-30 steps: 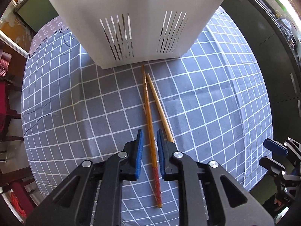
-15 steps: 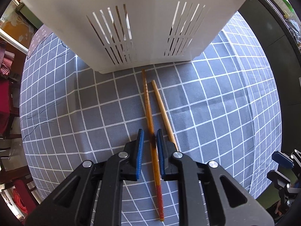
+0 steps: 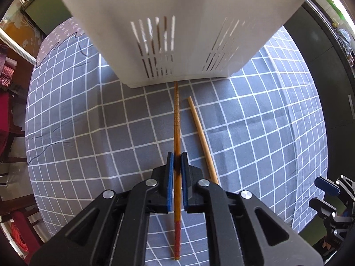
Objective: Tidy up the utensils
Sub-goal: 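Grasp the red-tipped chopstick with the left gripper and lift it upright, then grasp the last plain chopstick with the right gripper while the left gripper holds its chopstick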
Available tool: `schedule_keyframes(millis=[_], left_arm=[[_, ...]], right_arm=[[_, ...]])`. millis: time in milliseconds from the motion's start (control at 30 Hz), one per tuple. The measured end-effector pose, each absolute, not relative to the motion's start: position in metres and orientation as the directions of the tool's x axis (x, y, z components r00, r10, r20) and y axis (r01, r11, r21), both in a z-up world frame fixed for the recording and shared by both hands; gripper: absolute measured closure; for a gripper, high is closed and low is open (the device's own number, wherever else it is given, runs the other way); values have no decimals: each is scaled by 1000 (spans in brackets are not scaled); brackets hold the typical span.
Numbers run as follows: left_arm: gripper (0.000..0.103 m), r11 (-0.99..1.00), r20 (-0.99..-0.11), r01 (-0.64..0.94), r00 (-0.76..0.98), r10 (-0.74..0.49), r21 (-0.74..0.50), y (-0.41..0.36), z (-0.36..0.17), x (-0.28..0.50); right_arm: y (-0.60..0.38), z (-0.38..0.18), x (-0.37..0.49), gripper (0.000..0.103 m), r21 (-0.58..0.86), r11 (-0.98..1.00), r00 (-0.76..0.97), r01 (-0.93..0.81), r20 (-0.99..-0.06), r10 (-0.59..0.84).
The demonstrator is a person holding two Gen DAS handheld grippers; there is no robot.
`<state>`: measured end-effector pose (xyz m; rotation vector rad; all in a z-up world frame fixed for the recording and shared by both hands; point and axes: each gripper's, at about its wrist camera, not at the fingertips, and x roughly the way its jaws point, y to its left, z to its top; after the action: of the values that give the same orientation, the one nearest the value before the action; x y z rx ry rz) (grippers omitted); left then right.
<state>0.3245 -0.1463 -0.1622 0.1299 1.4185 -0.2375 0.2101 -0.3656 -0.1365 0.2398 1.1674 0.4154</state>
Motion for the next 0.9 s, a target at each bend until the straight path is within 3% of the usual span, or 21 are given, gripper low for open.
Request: schedule_keyframes(millis=[467, 900], left_arm=[[97, 946, -900, 306, 376, -221, -104, -81, -45, 255], [97, 934, -867, 333, 418, -270, -130, -52, -34, 233]], right_arm=[[-332, -132, 217, 68, 323, 915, 281, -243, -879, 385], [-243, -134, 267, 68, 233, 907, 134, -350, -946, 294]])
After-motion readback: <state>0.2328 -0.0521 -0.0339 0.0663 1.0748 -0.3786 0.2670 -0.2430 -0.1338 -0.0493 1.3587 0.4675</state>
